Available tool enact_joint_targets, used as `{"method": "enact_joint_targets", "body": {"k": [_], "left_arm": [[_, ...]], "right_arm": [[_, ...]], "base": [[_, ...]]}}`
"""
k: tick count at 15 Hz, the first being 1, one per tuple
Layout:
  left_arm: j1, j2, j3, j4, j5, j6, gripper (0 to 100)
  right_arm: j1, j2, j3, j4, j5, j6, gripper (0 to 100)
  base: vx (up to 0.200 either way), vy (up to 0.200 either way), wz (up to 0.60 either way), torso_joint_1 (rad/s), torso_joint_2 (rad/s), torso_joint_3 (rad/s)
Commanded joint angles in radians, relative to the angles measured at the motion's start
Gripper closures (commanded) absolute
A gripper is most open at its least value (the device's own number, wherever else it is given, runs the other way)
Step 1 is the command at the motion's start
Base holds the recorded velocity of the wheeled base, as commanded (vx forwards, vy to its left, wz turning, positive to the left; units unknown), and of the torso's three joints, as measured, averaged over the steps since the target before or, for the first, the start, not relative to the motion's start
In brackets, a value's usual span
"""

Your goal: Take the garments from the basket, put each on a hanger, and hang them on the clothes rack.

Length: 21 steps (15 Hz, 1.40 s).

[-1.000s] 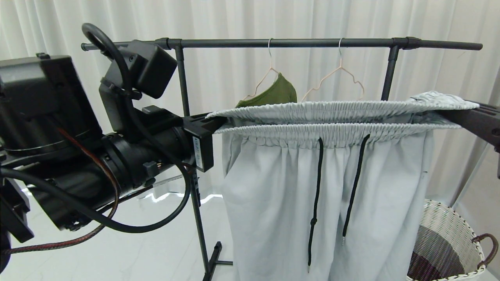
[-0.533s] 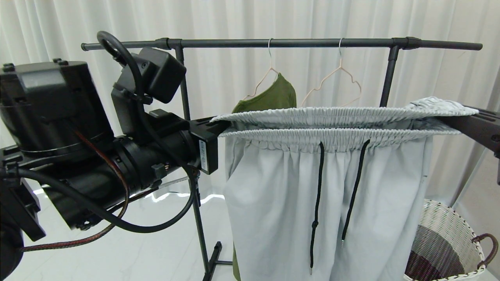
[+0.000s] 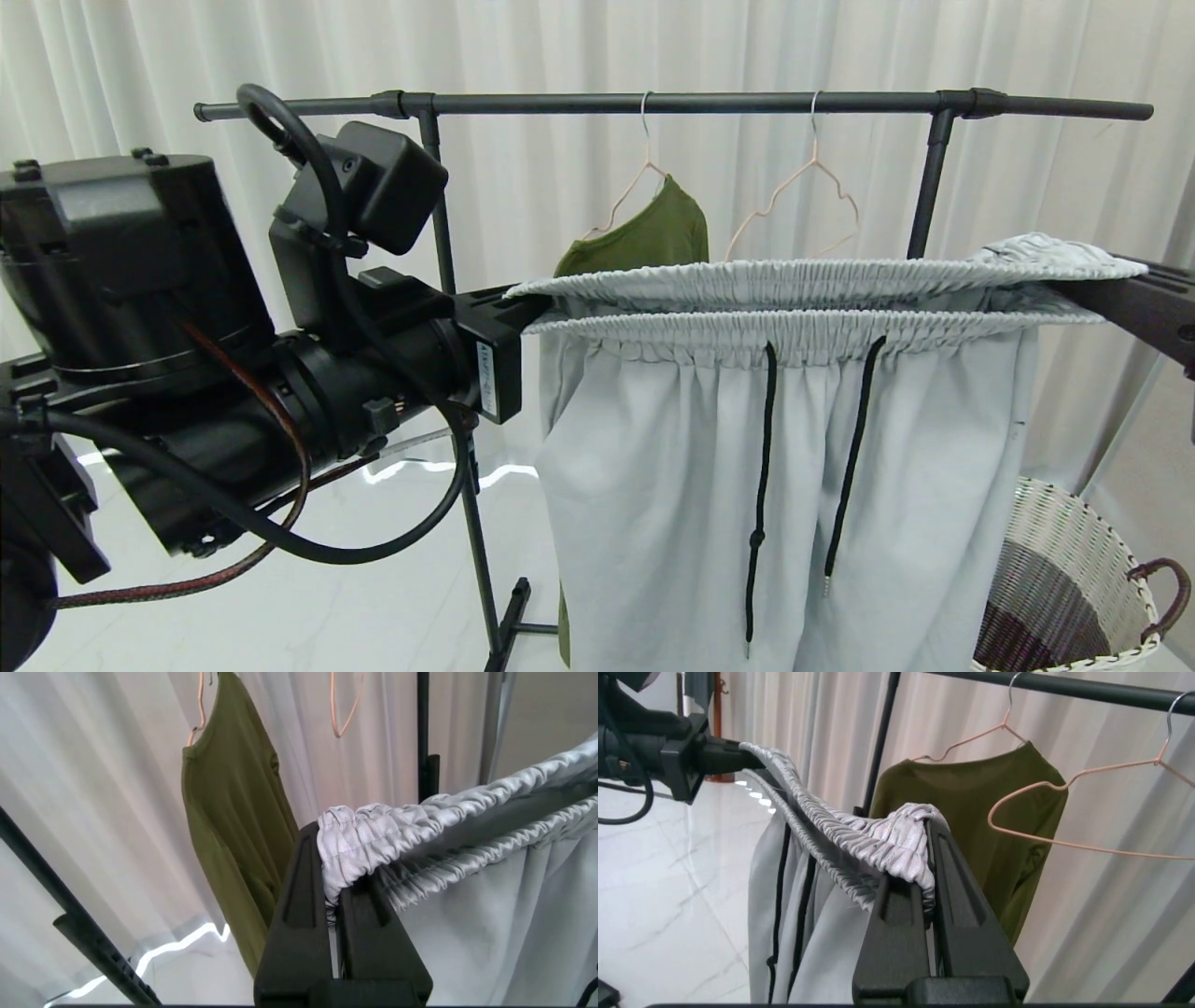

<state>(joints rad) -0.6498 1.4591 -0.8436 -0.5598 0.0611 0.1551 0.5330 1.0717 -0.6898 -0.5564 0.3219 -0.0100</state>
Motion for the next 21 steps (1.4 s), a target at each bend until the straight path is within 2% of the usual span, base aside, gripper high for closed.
{"method": "enact_joint_targets", "body": {"k": [1,7,8,10,13,15,17,20,21], "left_arm": [[-0.005,0.000,0.005,0.000,0.000,0.000,100],[-0.011,0.000,-0.003,-0.002,0.000,0.003,100],[-0.011,-0.002,-0.003,-0.002,0.002,0.004,100],[-0.011,-0.005,-0.002,-0.002,0.002,0.004,100],[-0.008,-0.008,0.014,-0.002,0.005,0.001,100],[-0.002,-0.017,0.047,-0.002,0.059,0.003,100],[0.027,-0.040,0.103,-0.002,0.125,0.000,100],[0.139,-0.120,0.219,-0.005,0.131,-0.002,100],[0.160,-0.132,0.241,-0.005,0.129,-0.006,100]], "right_arm": [[0.001,0.001,0.004,0.001,0.003,-0.001,100],[0.001,-0.003,0.004,0.013,0.005,-0.002,100],[0.004,-0.010,0.003,0.081,0.008,-0.018,0],[0.004,-0.012,0.009,0.089,0.020,-0.062,0],[0.002,-0.018,0.064,0.067,0.020,-0.057,0],[-0.021,-0.033,0.118,0.030,0.017,-0.057,0],[-0.100,-0.044,0.156,0.032,0.014,-0.073,0],[-0.297,-0.033,0.251,0.039,0.014,-0.154,0],[-0.329,-0.030,0.279,0.035,0.014,-0.174,0]], "base": [[0.000,0.000,0.00,0.000,0.00,0.000],[0.000,0.000,0.00,0.000,0.00,0.000],[0.000,0.000,0.00,0.000,0.00,0.000],[0.000,0.000,0.00,0.000,0.00,0.000],[0.000,0.000,0.00,0.000,0.00,0.000],[0.000,0.000,0.00,0.000,0.00,0.000],[0.000,0.000,0.00,0.000,0.00,0.000],[0.000,0.000,0.00,0.000,0.00,0.000],[0.000,0.000,0.00,0.000,0.00,0.000]]}}
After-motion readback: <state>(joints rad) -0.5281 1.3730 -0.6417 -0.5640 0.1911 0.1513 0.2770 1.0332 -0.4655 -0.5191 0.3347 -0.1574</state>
